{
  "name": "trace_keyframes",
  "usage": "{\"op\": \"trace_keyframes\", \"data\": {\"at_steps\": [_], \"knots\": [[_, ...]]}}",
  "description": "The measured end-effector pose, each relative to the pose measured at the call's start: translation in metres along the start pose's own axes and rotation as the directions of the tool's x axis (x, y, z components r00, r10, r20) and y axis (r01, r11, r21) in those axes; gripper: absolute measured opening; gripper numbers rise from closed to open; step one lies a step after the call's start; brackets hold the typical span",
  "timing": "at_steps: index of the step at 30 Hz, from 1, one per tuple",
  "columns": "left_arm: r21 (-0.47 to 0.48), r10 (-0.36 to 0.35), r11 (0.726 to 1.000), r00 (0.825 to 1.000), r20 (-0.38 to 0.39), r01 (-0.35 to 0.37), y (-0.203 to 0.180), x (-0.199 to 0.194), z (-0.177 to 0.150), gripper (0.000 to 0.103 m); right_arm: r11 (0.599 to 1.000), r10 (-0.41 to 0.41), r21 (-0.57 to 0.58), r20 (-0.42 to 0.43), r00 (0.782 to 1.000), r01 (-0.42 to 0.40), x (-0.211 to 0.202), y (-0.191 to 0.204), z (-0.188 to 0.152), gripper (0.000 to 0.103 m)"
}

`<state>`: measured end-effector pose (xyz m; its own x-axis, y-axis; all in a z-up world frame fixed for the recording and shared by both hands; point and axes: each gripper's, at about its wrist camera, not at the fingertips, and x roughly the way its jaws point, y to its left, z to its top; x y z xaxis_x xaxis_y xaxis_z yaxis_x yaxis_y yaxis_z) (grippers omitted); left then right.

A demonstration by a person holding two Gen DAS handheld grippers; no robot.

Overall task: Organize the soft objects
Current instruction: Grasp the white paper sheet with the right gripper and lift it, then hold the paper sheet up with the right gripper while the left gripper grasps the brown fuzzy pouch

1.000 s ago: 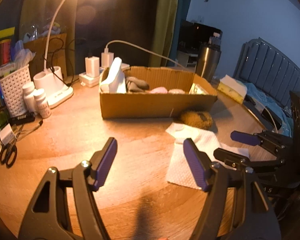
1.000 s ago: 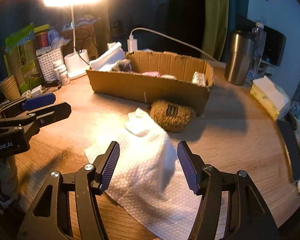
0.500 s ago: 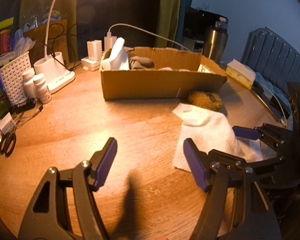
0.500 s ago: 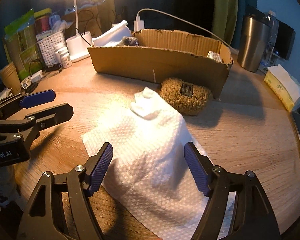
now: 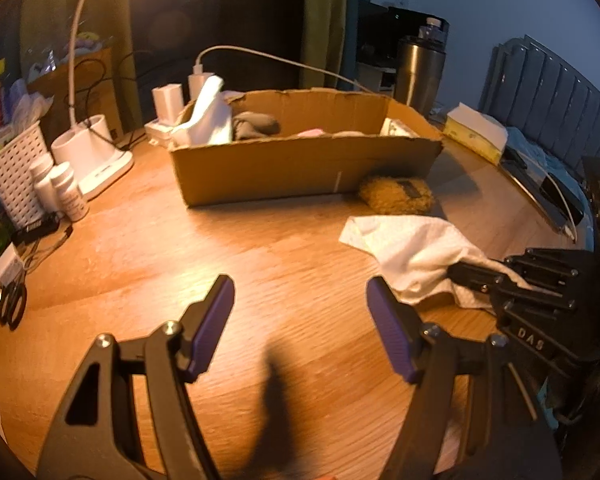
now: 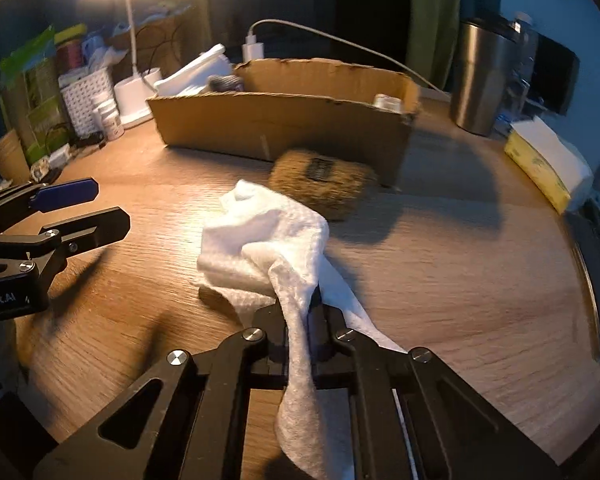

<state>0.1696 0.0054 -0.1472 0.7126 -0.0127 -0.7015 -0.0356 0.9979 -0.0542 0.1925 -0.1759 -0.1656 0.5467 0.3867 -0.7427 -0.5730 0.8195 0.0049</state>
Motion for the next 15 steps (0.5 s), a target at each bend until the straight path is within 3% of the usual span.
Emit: {"op": "trace_keyframes", "data": {"at_steps": [15], "knots": [[0.082,-0.038,0.996,0.999,-0.010,0.039,-0.054,0.028,0.031,0.070,0.990,-0.020,0.144,0.117,0.993,0.003,-0.034,-0.075,-0.003,0.007]]}}
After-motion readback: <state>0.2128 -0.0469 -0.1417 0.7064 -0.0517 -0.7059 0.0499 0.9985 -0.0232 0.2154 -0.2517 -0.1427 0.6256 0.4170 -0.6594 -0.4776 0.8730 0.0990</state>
